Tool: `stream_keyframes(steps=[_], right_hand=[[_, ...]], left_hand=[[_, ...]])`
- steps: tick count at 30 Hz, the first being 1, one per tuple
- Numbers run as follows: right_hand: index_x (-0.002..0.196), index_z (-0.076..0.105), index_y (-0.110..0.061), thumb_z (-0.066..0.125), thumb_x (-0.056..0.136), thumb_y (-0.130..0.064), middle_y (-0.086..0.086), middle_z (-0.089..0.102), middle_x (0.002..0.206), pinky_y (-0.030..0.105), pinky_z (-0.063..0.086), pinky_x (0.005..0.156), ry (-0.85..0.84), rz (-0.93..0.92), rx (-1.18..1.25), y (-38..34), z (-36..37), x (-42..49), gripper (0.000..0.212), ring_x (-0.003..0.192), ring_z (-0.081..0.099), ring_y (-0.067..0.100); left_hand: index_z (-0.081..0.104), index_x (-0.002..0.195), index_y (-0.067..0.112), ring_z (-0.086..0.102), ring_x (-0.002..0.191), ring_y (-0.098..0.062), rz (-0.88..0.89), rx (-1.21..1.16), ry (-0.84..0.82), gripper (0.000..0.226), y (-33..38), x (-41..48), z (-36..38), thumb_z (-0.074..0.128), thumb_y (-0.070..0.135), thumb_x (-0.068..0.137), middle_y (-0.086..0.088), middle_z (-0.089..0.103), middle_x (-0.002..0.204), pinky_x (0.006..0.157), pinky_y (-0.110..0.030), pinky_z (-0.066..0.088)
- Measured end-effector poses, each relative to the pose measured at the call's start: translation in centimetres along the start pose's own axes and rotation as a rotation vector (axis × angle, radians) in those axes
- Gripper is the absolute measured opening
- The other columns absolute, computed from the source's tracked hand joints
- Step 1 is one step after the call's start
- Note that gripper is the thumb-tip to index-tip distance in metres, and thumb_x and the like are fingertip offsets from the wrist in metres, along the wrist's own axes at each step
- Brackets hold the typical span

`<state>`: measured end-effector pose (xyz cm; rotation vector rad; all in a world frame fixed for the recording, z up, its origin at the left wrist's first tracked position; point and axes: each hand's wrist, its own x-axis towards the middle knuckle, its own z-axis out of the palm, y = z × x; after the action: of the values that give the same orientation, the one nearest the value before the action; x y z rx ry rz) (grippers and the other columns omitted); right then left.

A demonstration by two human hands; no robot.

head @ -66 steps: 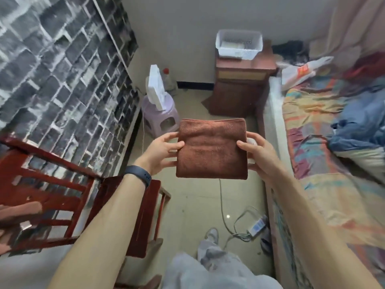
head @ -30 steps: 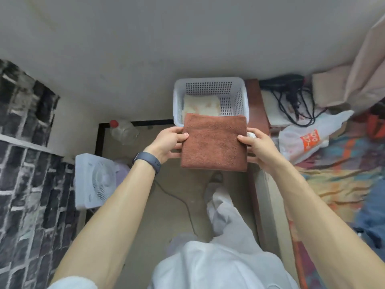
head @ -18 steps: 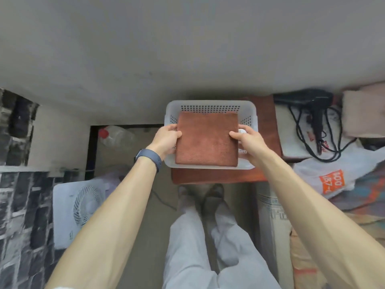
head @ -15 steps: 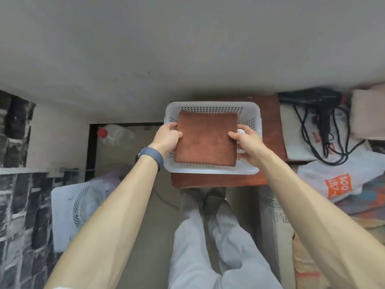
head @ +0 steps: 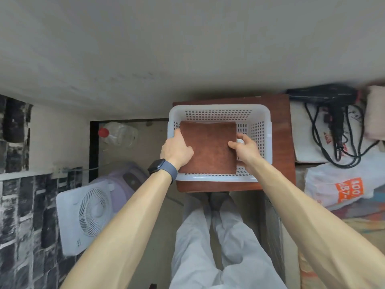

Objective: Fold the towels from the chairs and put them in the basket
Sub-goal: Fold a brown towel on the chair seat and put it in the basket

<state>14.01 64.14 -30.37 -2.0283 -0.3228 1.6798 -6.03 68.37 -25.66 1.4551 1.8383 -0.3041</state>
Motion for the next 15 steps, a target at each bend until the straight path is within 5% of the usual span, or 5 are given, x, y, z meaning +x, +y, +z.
stream_keyframes(steps=[4, 7, 10, 12, 15], right_hand=[[0.129, 0.057, -0.029, 0.063, 0.097, -0.023, 0.0, 0.063, 0.13, 0.043, 0.056, 0.097, 0.053, -0.111, -0.057, 0.7, 0.0, 0.3, 0.032, 0.114, 0.063, 0.02], [0.137, 0.052, -0.029, 0.068, 0.092, -0.035, -0.007, 0.054, 0.141, 0.037, 0.045, 0.107, 0.153, -0.266, -0.231, 1.5, -0.1, -0.4, 0.048, 0.128, 0.05, 0.013], [0.14, 0.049, -0.024, 0.068, 0.086, -0.036, -0.005, 0.044, 0.15, 0.038, 0.034, 0.115, 0.278, -0.573, -0.612, 2.9, 0.2, -2.0, 0.059, 0.138, 0.038, 0.015], [0.146, 0.045, -0.023, 0.067, 0.084, -0.037, -0.001, 0.033, 0.16, 0.04, 0.025, 0.121, 0.214, -0.774, -0.906, 3.9, 0.8, -2.5, 0.067, 0.149, 0.024, 0.019], [0.158, 0.023, -0.028, 0.063, 0.083, -0.041, -0.001, 0.002, 0.169, 0.048, 0.018, 0.122, 0.079, -0.77, -1.165, 3.8, 1.5, -1.6, 0.086, 0.155, -0.008, 0.017]], left_hand=[[0.032, 0.148, 0.021, 0.051, 0.12, -0.033, 0.15, 0.308, 0.238, 0.061, 0.4, -1.2, 0.7, 0.055, 0.027, 0.092, -0.007, 0.04, 0.149, 0.085, -0.041, 0.047], [0.048, 0.138, 0.019, 0.045, 0.132, -0.03, 0.383, 0.482, 0.356, 0.053, -0.3, -1.4, 1.9, 0.06, 0.027, 0.088, -0.009, 0.043, 0.15, 0.102, -0.043, 0.04], [0.053, 0.138, 0.016, 0.035, 0.143, -0.031, 0.529, 0.624, 0.334, 0.053, -1.7, -0.8, 2.9, 0.059, 0.036, 0.089, -0.013, 0.045, 0.15, 0.118, -0.05, 0.015], [0.038, 0.15, 0.017, 0.023, 0.149, -0.03, 0.601, 0.742, 0.227, 0.066, -2.5, -0.4, 2.8, 0.048, 0.05, 0.094, -0.015, 0.031, 0.159, 0.12, -0.051, 0.0], [0.014, 0.158, 0.026, 0.006, 0.153, -0.03, 0.612, 0.842, 0.118, 0.083, -3.3, 1.1, 2.0, 0.04, 0.067, 0.091, -0.014, 0.01, 0.165, 0.118, -0.053, -0.015]])
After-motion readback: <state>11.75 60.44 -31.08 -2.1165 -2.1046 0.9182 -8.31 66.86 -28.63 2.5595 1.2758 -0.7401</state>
